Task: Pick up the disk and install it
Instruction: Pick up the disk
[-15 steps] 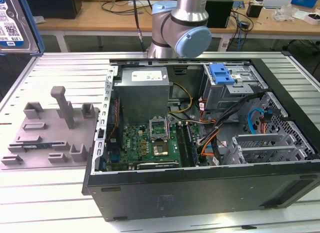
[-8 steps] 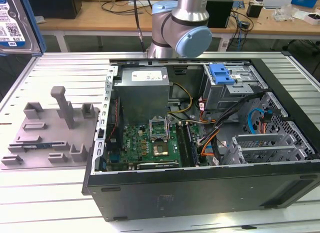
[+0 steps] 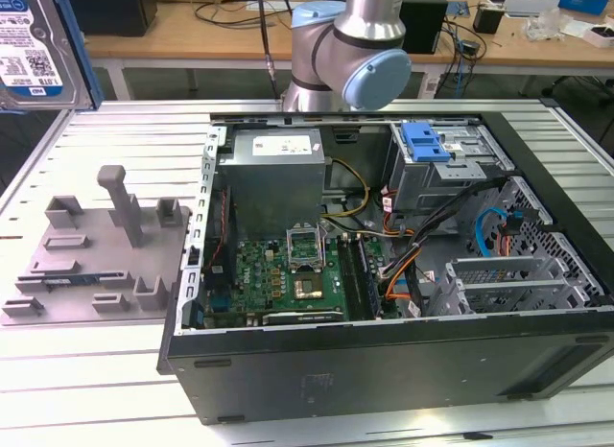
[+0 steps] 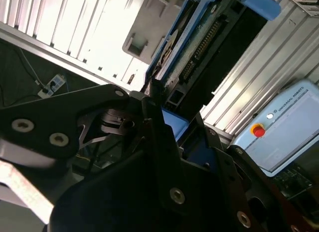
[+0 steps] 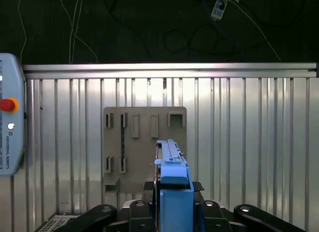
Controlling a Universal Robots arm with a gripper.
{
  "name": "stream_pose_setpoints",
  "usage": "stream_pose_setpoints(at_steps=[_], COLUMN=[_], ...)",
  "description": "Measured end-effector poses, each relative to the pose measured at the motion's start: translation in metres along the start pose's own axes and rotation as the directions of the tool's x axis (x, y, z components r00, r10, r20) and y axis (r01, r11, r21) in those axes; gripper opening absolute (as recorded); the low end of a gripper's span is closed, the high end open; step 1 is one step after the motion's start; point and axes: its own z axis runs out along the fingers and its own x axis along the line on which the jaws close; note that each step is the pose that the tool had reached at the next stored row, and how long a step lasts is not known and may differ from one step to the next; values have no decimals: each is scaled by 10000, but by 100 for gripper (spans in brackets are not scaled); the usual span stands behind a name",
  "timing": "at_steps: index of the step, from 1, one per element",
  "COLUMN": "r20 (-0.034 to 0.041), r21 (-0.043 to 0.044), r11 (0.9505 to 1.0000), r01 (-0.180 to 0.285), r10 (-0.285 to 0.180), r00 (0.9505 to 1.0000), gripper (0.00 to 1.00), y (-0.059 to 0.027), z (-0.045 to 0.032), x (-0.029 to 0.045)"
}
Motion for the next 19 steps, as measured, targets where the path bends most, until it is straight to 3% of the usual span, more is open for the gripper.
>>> stream_pose_setpoints(at_steps=[8, 19], r20=[0, 1], r21=[0, 0], r11=[10000, 10000], r01=[-1, -1], r10=[1, 1], r00=[10000, 10000], gripper=[36, 36], y=[-168, -600], z=[-2, -2], x=[201, 518])
